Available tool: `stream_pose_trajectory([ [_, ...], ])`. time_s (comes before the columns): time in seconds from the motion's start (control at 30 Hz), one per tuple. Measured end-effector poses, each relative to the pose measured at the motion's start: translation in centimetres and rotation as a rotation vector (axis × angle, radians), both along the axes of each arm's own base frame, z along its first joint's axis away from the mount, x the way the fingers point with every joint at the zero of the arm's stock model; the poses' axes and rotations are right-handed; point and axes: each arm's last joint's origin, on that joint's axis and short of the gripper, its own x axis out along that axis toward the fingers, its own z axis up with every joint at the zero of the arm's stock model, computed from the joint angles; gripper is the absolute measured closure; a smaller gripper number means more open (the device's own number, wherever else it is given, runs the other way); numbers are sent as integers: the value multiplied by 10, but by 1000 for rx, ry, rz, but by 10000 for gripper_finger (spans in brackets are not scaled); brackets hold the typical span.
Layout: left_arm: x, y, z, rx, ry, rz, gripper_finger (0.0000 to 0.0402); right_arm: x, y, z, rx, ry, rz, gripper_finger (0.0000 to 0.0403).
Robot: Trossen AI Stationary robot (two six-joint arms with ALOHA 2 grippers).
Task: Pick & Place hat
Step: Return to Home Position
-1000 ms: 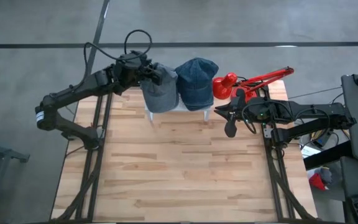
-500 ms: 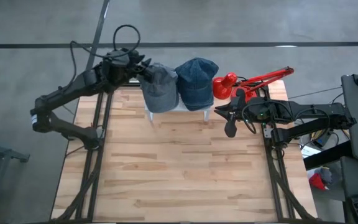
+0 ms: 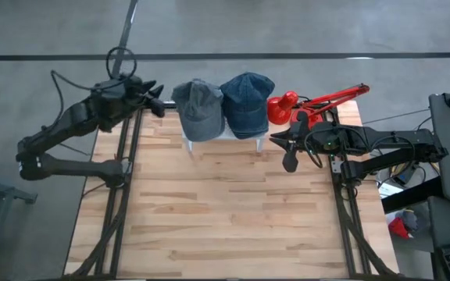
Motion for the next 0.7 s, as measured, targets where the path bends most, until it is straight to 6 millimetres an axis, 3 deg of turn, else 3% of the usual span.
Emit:
stream_pose_trajectory([
  [0.3, -13, -9, -48, -100, -38, -112, 250, -1, 0, 1, 40, -19, -18, 351],
  [0.7, 3, -23, -92, -151, -186, -517, 250, -1, 0, 1, 63, -28, -27, 351],
])
